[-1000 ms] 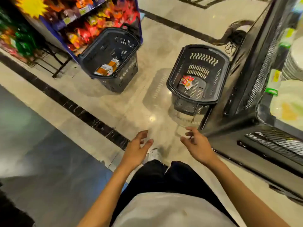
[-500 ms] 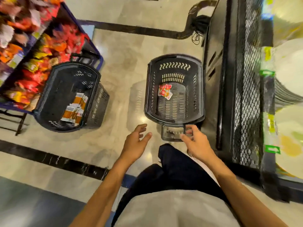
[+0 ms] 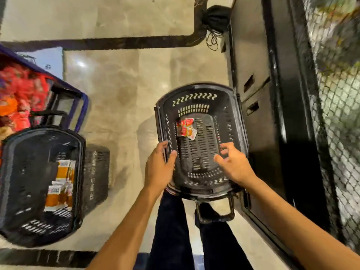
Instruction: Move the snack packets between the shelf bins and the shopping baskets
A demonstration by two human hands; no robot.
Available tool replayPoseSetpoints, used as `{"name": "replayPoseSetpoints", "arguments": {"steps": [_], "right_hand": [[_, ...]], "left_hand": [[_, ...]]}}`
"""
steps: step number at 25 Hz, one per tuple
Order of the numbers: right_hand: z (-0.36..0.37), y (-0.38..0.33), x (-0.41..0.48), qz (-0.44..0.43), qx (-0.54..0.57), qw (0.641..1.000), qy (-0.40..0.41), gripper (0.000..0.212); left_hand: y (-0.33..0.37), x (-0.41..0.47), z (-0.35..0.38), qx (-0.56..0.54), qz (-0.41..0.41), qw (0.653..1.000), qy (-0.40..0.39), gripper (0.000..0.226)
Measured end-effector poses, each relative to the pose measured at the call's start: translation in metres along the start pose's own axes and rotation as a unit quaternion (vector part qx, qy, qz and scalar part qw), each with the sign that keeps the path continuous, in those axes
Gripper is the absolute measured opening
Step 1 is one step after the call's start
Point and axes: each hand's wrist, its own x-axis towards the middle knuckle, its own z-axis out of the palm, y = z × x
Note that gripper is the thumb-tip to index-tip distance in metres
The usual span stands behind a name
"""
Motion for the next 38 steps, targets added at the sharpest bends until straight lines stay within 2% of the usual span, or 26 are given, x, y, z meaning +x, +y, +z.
{"name": "replayPoseSetpoints", "arguments": {"steps": [4,8,10,12,16,22,26,28,31,35,38], "right_hand": [[0.043,0.017,0.143,0.038,-0.015,0.999,0.004,0.046],[0.113,0.05,0.285,0.069,0.02,0.997,-0.016,0.044],[0.147,0.063,0.336,0.072,-0.023,0.997,-0.031,0.055],[0.176,0.076,0.381,0.057,-0.07,0.995,-0.049,0.066],[0.221,0.105,0.447,0.036,-0.123,0.99,-0.053,0.049],[0.269,0.135,0.474,-0.015,-0.288,0.957,-0.025,0.049],[0.28,0.142,0.476,-0.001,-0.37,0.928,-0.042,0.053],[0.287,0.143,0.471,0.026,-0.36,0.931,-0.051,0.057],[0.302,0.144,0.462,0.094,-0.284,0.953,-0.054,0.06],[0.316,0.146,0.456,0.099,-0.224,0.969,0.037,0.062],[0.319,0.155,0.454,0.121,-0.064,0.988,0.071,0.047]], "left_hand": [[-0.048,0.142,0.042,0.136,0.098,0.986,0.017,0.04],[-0.102,0.249,0.088,0.247,0.225,0.94,0.066,0.046],[-0.121,0.275,0.102,0.28,0.268,0.919,0.073,0.05],[-0.136,0.289,0.111,0.3,0.273,0.911,0.069,0.056],[-0.141,0.293,0.113,0.287,0.275,0.915,0.072,0.058],[-0.143,0.296,0.118,0.302,0.266,0.912,0.084,0.057],[-0.144,0.296,0.119,0.302,0.264,0.912,0.085,0.057],[-0.144,0.296,0.118,0.303,0.262,0.913,0.083,0.057],[-0.141,0.295,0.118,0.304,0.259,0.913,0.081,0.057],[-0.142,0.295,0.118,0.301,0.263,0.913,0.083,0.054],[-0.143,0.295,0.119,0.296,0.264,0.914,0.083,0.053]]}}
